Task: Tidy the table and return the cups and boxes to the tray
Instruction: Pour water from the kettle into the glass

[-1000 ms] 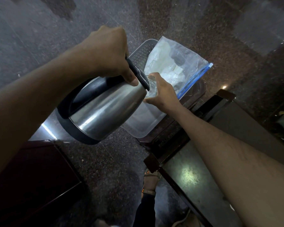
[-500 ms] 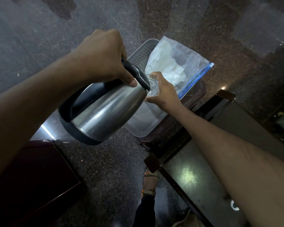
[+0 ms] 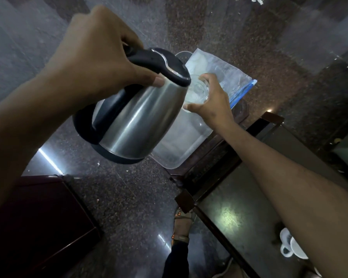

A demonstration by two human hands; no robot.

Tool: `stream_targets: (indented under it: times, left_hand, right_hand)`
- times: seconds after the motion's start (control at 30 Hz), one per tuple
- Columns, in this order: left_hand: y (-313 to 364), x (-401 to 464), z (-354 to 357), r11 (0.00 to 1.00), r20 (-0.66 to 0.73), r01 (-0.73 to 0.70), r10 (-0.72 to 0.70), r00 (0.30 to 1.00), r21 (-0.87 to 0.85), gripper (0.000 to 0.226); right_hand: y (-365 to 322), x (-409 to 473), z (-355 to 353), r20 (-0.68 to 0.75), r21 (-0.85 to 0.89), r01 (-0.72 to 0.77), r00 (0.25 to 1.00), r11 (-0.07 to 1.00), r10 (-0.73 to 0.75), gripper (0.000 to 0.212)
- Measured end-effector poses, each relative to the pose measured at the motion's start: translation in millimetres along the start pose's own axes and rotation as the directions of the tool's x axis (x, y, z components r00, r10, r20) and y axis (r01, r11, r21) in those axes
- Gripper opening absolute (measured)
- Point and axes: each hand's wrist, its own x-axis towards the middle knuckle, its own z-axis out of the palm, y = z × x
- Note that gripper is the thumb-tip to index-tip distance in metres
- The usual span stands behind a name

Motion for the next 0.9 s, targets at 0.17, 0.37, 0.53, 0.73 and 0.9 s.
stream_targets:
  times: [0.17,0.37,0.53,0.73,0.9]
  left_hand:
    - [-12.9,-2.2,20.1,0.984,-0.224,-0.029,-0.011,0.975,-0.175,0.048]
    - [-23.1,-13.4,75.3,0.976,-0.399,-0.010,-0.080,0.913,-0.219,0.042]
    - [-42.1,-24.1,112.0,0.969,-0.488,0.011,-0.135,0.863,-0.248,0.054]
    - [-68.5,-37.8,137.3,0.963,-0.558,-0.001,-0.156,0.815,-0.270,0.060]
    - [-79.0,-58.7,151.9,0.944,-0.558,-0.005,-0.191,0.808,-0.330,0.059]
  right_hand:
    - [1.0,1.6,-16.1,-0.069,-0.021,-0.009,0.998,1.000,0.007,0.085]
    - [12.6,-8.7,-25.2,-0.091,-0.071,-0.035,0.995,0.997,0.029,0.087]
    - [23.9,-16.7,-27.8,-0.091,-0.101,-0.044,0.995,0.994,0.035,0.086]
    - [31.7,-20.7,-29.0,-0.065,-0.135,-0.035,0.998,0.990,0.026,0.087]
    - [29.3,-20.0,-29.9,-0.065,-0.134,-0.029,0.998,0.991,0.021,0.086]
